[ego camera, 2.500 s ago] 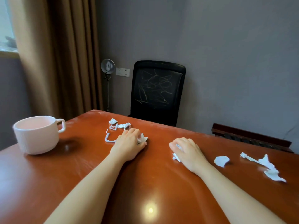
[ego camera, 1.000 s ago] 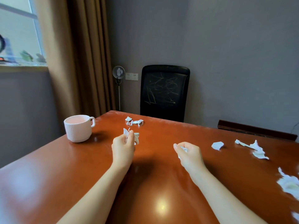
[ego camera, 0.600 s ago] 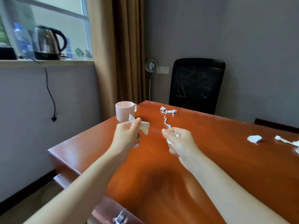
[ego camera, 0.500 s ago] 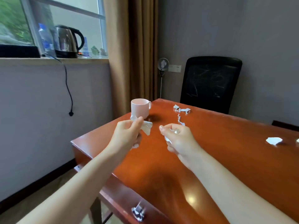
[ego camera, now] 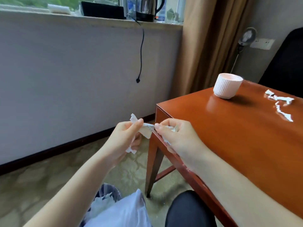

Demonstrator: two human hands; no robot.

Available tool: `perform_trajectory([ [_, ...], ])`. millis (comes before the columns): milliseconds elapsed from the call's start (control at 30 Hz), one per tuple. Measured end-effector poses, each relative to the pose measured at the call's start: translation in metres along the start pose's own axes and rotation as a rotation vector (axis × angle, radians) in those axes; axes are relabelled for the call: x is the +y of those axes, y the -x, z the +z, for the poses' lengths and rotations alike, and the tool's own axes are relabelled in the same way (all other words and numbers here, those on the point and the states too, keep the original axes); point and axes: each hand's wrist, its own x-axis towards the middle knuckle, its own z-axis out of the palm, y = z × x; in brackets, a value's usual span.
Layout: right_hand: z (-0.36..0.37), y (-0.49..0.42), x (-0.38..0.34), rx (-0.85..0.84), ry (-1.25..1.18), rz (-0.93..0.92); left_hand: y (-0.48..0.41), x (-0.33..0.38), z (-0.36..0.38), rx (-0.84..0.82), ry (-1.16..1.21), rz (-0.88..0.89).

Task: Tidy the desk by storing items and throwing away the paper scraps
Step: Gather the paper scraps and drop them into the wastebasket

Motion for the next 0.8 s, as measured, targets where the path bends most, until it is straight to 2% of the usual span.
perform_trajectory([
  [100, 0.034, -0.015, 0.029, -0.062, -0.036, 0.044, 0.002, -0.032, -0.027, 0.054, -0.015, -0.047],
  [267, 0.083, -0.035, 0.082, -0.125, -0.059, 0.227, 0.007, -0.099, -0.077, 0.167, -0.042, -0.194],
  [400, 0.119, -0.052, 0.124, -0.161, -0.048, 0.380, 0.008, -0.163, -0.119, 0.334, 0.057, -0.423],
  [567, 0.164, -0.071, 0.172, -0.228, 0.017, 0.507, 0.006, -0.240, -0.161, 0.542, 0.044, -0.646],
  [800, 0.222, -0.095, 0.237, -0.286, 0.123, 0.634, -0.004, -0.299, -0.193, 0.615, -0.118, -0.767],
])
